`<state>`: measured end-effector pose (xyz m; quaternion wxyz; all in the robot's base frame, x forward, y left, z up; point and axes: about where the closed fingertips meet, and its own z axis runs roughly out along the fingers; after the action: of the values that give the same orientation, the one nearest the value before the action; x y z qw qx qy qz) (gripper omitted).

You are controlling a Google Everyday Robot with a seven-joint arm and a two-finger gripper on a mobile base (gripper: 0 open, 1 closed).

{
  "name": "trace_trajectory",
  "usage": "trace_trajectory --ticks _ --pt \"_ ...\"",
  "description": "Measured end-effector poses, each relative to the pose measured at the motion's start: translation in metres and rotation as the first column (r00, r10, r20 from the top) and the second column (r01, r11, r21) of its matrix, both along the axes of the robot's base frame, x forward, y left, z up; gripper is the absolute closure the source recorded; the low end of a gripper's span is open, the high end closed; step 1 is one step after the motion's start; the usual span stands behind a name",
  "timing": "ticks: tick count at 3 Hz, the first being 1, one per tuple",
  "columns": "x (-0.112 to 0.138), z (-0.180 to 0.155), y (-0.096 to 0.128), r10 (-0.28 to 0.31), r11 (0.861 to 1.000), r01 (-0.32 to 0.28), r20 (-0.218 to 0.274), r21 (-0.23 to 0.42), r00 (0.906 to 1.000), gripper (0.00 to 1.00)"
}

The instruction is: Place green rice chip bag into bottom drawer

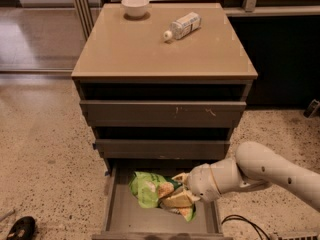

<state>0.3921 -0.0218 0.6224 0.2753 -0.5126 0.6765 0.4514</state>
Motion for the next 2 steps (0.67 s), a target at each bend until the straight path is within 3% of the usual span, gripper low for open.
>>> trace_trajectory --ticks 1,2 --pt "-0.0066 -0.0389 -0.0049 -0.063 0.997 0.062 -0.024 -0.039 0.9977 1.0" --pt "-0.0064 -0.0423 -0.0045 -0.066 0.997 0.064 -0.031 -0.041 0.9974 1.0"
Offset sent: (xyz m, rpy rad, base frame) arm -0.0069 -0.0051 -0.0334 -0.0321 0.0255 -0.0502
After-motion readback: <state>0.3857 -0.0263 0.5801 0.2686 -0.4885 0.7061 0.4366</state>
